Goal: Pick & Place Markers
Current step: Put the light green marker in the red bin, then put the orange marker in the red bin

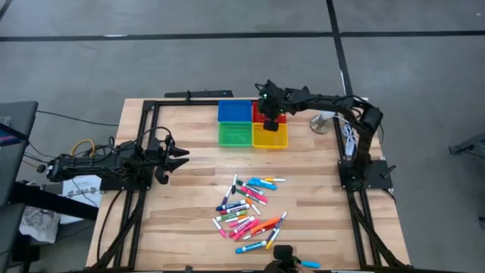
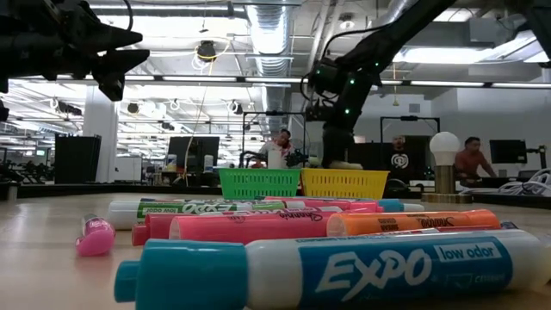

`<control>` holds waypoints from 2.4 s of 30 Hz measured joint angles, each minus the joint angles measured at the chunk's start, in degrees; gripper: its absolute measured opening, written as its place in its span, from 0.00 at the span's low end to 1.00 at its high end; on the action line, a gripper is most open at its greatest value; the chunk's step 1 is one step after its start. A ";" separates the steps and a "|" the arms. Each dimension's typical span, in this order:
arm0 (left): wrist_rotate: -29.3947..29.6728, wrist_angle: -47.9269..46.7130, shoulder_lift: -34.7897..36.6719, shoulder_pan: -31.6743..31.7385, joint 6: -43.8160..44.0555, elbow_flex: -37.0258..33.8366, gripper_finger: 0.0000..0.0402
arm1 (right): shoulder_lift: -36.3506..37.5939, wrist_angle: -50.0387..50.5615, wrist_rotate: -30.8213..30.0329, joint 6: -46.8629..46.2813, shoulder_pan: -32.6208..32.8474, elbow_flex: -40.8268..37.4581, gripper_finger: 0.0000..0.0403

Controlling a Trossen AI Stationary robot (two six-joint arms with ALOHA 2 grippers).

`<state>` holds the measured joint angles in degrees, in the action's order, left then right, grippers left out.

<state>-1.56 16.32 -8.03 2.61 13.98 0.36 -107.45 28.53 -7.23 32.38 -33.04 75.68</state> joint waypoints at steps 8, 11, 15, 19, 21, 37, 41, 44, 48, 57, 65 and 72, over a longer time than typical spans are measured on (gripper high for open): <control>0.02 0.20 0.00 0.02 0.00 0.00 0.35 | -1.71 -1.12 -0.18 3.89 -0.11 0.10 0.16; 0.04 0.37 0.00 0.00 0.01 0.00 0.35 | -2.17 -1.35 -0.18 5.48 -0.11 0.07 0.18; 0.03 0.72 0.00 0.02 0.00 0.00 0.35 | -2.82 -1.17 -0.13 6.59 -0.11 -0.02 0.19; 0.02 0.92 0.00 0.00 0.00 0.00 0.35 | -3.31 -1.12 -0.17 6.69 -0.11 0.00 0.20; 0.02 0.98 0.00 0.01 0.00 0.00 0.35 | -3.31 -1.31 -0.15 6.77 -0.11 0.00 0.20; 0.02 1.76 0.00 0.01 0.00 0.00 0.35 | -3.18 -1.60 -0.21 7.10 0.02 0.00 0.20; 0.02 1.77 0.00 0.00 0.00 0.00 0.35 | -3.18 -1.68 -0.21 7.11 0.02 0.00 0.20; 0.02 1.77 0.00 0.00 0.00 0.00 0.35 | -3.16 -1.81 -0.21 7.13 0.04 0.00 0.20; 0.02 1.79 0.00 0.01 0.00 0.00 0.35 | -3.16 -1.81 -0.24 7.11 0.02 0.00 0.20; 0.02 1.79 0.00 0.00 0.00 0.00 0.35 | -3.14 -1.81 -0.40 7.12 0.02 0.00 0.21; 0.02 1.87 0.00 0.01 0.00 0.00 0.35 | -3.12 -1.84 -1.45 7.19 0.34 0.00 0.36; 0.02 2.13 0.00 0.01 0.01 0.00 0.35 | -3.12 -6.15 -10.40 11.23 1.93 0.03 0.50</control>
<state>-1.54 18.44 -8.03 2.62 13.98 0.36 -110.56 22.38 -17.63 43.61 -31.10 75.71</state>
